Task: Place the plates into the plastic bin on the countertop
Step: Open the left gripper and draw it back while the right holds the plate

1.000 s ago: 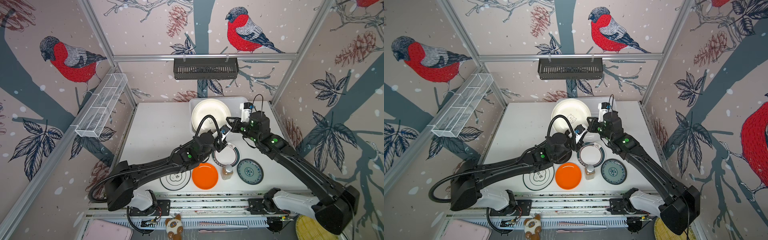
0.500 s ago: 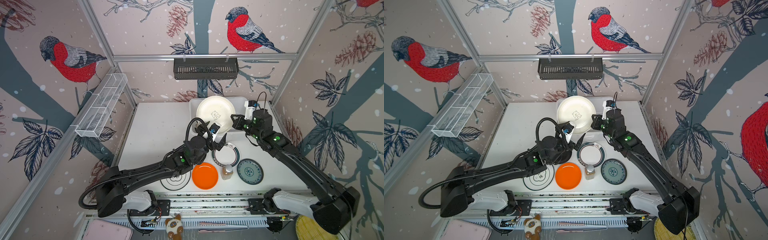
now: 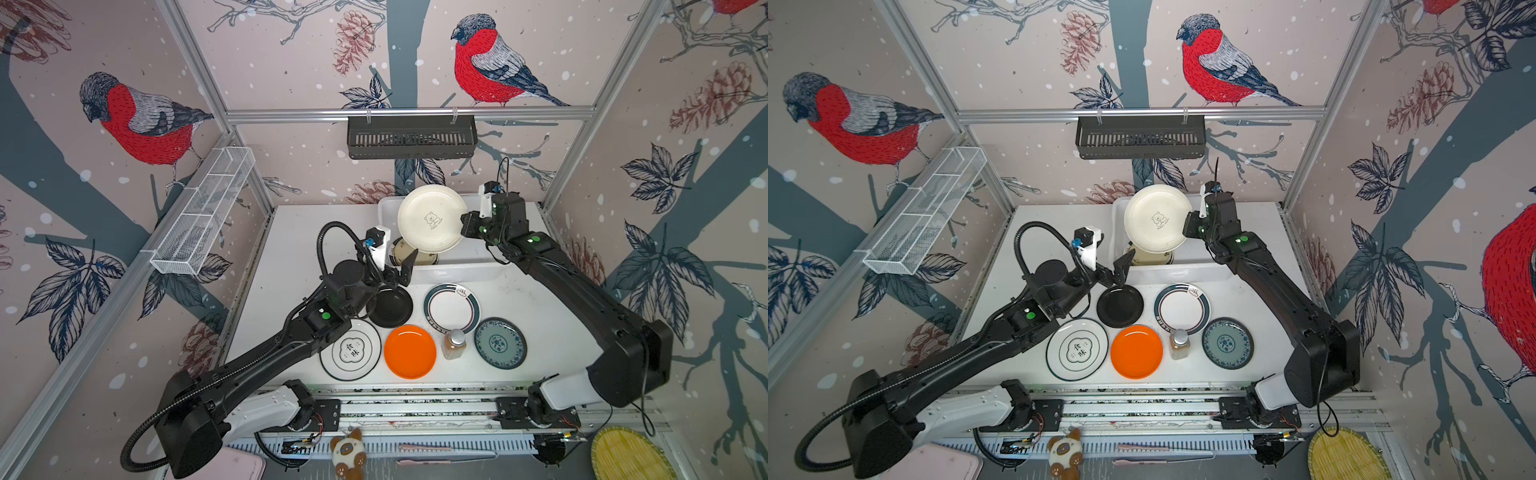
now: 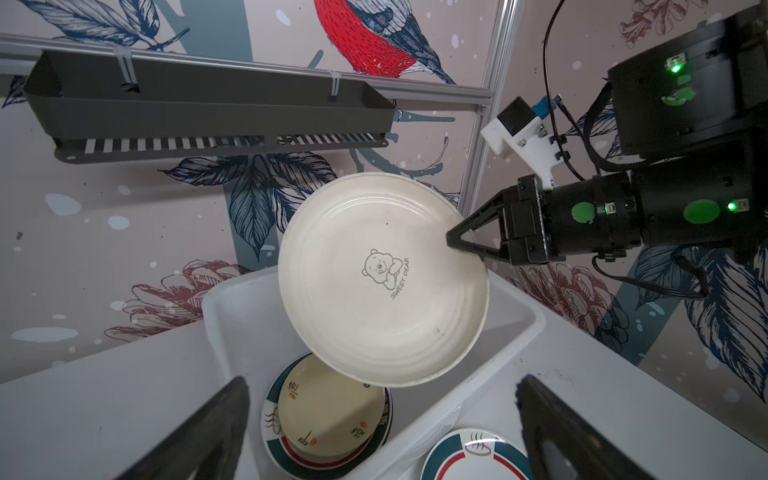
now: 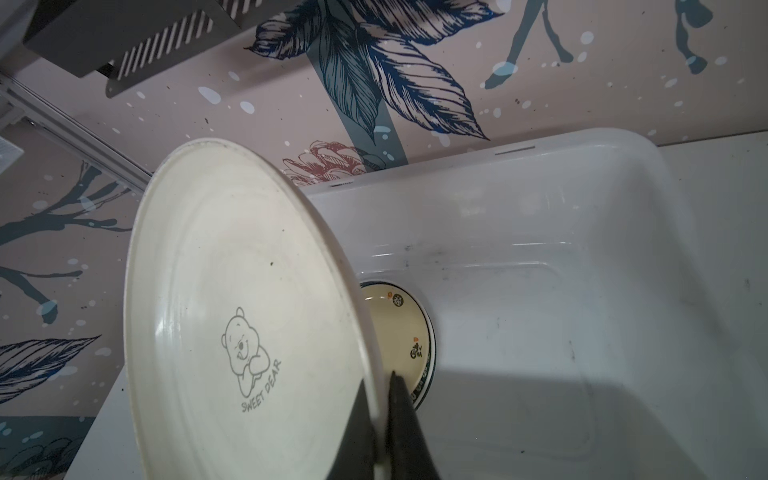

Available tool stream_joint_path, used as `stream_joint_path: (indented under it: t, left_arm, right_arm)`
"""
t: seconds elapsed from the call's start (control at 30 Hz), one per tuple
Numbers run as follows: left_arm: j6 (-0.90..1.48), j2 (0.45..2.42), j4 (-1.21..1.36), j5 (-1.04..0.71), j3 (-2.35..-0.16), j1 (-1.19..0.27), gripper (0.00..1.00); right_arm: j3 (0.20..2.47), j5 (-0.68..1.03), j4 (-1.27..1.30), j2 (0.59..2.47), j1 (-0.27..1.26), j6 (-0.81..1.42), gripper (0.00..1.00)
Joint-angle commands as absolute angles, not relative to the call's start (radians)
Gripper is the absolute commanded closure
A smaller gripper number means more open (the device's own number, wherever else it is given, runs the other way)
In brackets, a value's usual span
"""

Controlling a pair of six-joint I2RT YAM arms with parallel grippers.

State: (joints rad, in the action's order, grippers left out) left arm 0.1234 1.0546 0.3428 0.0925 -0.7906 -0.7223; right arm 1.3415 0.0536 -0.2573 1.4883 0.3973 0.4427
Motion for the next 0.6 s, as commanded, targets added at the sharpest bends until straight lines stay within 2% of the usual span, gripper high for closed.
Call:
stream_joint_path:
  t: [0.0,0.07,0.23,0.47,0.57]
  left_arm:
    - [0.234,1.01,0.339,-0.164,-0.761,-0.636,0.02]
    - [0.264,1.011,0.339,-0.23,-0.757,-0.6,0.02]
    - [0.276,1.043,0.298,-0.229,-0.766,-0.589,0.02]
    - [0.329,1.02,0.334,-0.188,-0.714,-0.559,0.02]
    - [0.337,1.011,0.307,-0.104,-0.709,-0.558,0.02]
  right_arm:
    - [1.337,0.095,-0.193,1.515,0.389,0.413,1.0]
    - [1.348,0.119,-0.171,1.547,0.379,0.418,1.0]
    - [1.416,0.119,-0.216,1.632,0.379,0.419,1.0]
    - [1.475,0.103,-0.301,1.739,0.373,0.41,1.0]
    - [1.483,0.11,-0.301,1.778,0.37,0.407,1.0]
